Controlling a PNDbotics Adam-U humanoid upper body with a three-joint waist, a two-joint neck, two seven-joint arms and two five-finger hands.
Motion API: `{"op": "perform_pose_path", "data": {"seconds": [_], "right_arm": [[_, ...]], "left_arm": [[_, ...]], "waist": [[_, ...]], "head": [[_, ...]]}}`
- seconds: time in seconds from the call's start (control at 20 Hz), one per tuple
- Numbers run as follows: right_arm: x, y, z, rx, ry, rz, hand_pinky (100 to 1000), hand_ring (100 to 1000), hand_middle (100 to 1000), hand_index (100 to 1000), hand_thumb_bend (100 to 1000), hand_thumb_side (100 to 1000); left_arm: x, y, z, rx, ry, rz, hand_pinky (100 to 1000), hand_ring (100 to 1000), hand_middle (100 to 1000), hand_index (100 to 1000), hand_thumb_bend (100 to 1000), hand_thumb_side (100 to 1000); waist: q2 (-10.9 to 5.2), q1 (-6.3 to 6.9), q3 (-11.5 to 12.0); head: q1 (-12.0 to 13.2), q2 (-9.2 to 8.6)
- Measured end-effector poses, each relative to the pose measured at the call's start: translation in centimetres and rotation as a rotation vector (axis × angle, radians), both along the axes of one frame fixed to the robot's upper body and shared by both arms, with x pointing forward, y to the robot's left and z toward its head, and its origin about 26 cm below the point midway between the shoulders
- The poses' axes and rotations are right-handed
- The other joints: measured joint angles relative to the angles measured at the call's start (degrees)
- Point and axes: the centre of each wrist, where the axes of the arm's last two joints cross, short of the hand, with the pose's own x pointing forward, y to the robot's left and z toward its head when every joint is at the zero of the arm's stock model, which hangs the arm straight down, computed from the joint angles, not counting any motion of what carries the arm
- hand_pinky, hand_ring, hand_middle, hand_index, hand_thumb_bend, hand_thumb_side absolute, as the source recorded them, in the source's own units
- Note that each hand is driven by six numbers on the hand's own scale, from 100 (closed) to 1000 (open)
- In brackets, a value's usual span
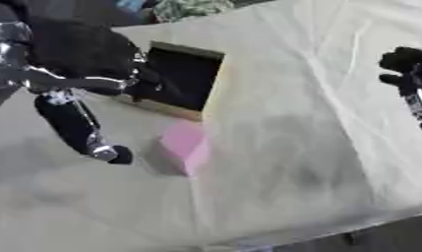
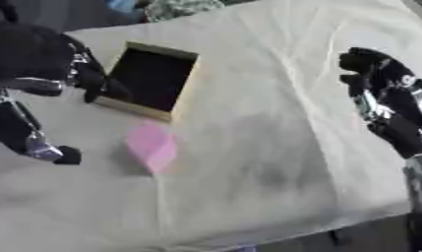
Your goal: Pick up objects on the table and place them in the box.
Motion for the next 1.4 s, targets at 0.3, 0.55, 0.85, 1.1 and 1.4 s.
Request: {"op": "perform_pose_path", "data": {"seconds": [0.3, 0.55, 0.85, 1.1, 1.4], "right_arm": [[0.1, 0.0, 0.1, -0.001, -0.001, 0.003, 869, 900, 818, 884, 100, 433], [0.1, 0.1, 0.2, -0.001, -0.003, 0.005, 869, 900, 818, 884, 100, 435], [0.1, 0.1, 0.2, -0.001, -0.003, 0.006, 869, 900, 817, 884, 100, 434], [0.1, 0.2, 0.2, -0.002, -0.003, 0.010, 869, 900, 816, 884, 100, 438], [0.1, 0.2, 0.2, -0.003, -0.001, 0.015, 868, 900, 815, 883, 100, 439]], "left_arm": [[0.0, -0.4, -0.2, 0.007, 0.002, -0.007, 768, 613, 491, 918, 522, 432], [0.4, -0.7, -0.5, 0.011, -0.007, 0.006, 783, 626, 511, 930, 551, 446], [1.4, -1.0, -1.2, 0.035, -0.033, 0.032, 795, 639, 522, 935, 585, 454], [2.5, -1.5, -2.2, 0.051, -0.032, 0.041, 805, 655, 532, 925, 572, 438], [3.6, -2.1, -3.9, 0.073, -0.023, 0.044, 814, 668, 540, 925, 573, 425]], "waist": [[0.00, 0.03, -0.23], [0.00, 0.03, -0.47], [0.01, 0.02, -0.87], [0.02, 0.00, -0.87], [0.05, -0.04, -0.84]], "head": [[0.00, 0.00], [-0.04, 0.00], [-0.56, 0.00], [-1.11, -0.05], [-2.08, -0.63]]}}
